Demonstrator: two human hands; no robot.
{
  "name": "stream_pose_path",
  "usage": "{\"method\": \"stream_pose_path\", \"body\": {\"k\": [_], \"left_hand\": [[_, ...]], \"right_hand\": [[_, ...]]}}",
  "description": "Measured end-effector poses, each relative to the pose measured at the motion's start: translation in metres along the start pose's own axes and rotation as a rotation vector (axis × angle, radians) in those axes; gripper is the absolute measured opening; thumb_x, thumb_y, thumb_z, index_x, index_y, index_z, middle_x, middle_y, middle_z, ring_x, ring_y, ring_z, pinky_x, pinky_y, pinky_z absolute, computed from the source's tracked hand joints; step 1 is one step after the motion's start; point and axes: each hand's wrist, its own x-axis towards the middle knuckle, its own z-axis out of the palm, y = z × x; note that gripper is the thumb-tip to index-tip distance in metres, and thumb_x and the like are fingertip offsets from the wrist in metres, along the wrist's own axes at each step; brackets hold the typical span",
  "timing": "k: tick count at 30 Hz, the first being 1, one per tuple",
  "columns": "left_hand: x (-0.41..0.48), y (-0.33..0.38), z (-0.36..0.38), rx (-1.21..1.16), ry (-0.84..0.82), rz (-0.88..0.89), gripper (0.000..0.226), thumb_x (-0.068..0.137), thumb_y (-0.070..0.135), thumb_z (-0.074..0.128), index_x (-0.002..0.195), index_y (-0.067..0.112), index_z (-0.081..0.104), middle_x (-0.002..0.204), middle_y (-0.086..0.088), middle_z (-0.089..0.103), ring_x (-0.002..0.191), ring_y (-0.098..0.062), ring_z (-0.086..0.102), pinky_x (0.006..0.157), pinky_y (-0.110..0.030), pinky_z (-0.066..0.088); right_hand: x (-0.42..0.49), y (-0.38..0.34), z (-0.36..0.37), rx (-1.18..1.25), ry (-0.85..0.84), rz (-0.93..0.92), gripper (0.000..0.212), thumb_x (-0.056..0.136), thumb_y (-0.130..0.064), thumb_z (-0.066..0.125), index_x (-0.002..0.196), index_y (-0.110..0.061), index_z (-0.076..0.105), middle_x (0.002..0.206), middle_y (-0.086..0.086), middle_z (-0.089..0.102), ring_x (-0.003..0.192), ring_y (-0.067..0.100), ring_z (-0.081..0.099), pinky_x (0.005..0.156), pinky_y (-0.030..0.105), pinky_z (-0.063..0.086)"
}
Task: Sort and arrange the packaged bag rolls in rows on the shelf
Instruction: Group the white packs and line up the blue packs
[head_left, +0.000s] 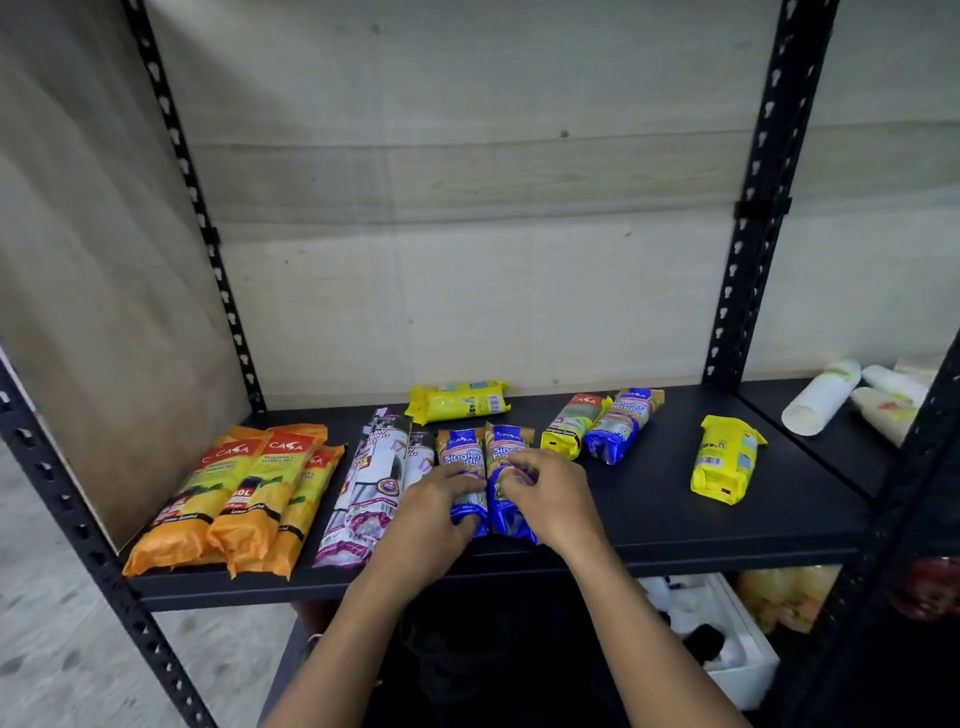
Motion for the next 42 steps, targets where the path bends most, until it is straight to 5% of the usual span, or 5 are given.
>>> {"method": "stream_pose_path", "body": {"k": [14,20,26,34,42], "left_hand": [[0.0,0.007,0.0,0.009,-0.074,0.026,0.051,0.086,0.023,0.063,0.135,0.033,0.053,0.151,0.006,0.034,0.137,-0.014,0.034,0.102,-0.022,0.028],[0.004,0.015,0.005,-0.068,0.03,-0.012,0.045,0.085,0.035,0.057,0.13,0.038,0.054,0.152,0.005,0.031,0.14,-0.013,0.031,0.106,-0.034,0.037],[0.024,0.021,0.014,-0.033,0.09,0.012,0.038,0.087,0.054,0.05,0.119,0.036,0.061,0.137,0.012,0.044,0.128,-0.012,0.044,0.098,-0.034,0.046],[0.036,0.032,0.026,0.023,0.036,0.085,0.038,0.089,0.045,0.058,0.123,0.029,0.065,0.14,0.008,0.048,0.131,-0.013,0.04,0.104,-0.026,0.033],[0.037,0.025,0.031,0.086,-0.001,0.066,0.043,0.087,0.055,0.054,0.123,0.035,0.064,0.145,0.009,0.047,0.131,-0.015,0.043,0.107,-0.035,0.039]], "right_hand": [[0.004,0.008,-0.006,-0.021,-0.101,-0.043,0.037,0.095,-0.033,0.061,0.128,-0.019,0.067,0.124,-0.004,0.066,0.097,0.001,0.054,0.07,0.007,0.038],[0.019,0.026,-0.032,-0.045,0.099,-0.002,0.035,0.094,-0.049,0.058,0.118,-0.026,0.07,0.119,-0.006,0.067,0.104,0.012,0.063,0.087,0.038,0.055],[0.047,0.056,-0.068,-0.272,0.275,0.082,0.041,0.092,-0.031,0.063,0.132,-0.023,0.059,0.137,0.006,0.046,0.123,0.03,0.04,0.092,0.043,0.047],[0.067,0.075,-0.075,-0.317,-0.003,0.2,0.077,0.091,-0.023,0.067,0.156,-0.025,0.027,0.16,0.007,0.014,0.137,0.037,0.028,0.105,0.045,0.041],[0.072,0.085,-0.063,-0.3,-0.024,0.212,0.055,0.088,-0.013,0.068,0.137,-0.018,0.046,0.152,0.01,0.023,0.118,0.037,0.054,0.095,0.046,0.051]]}}
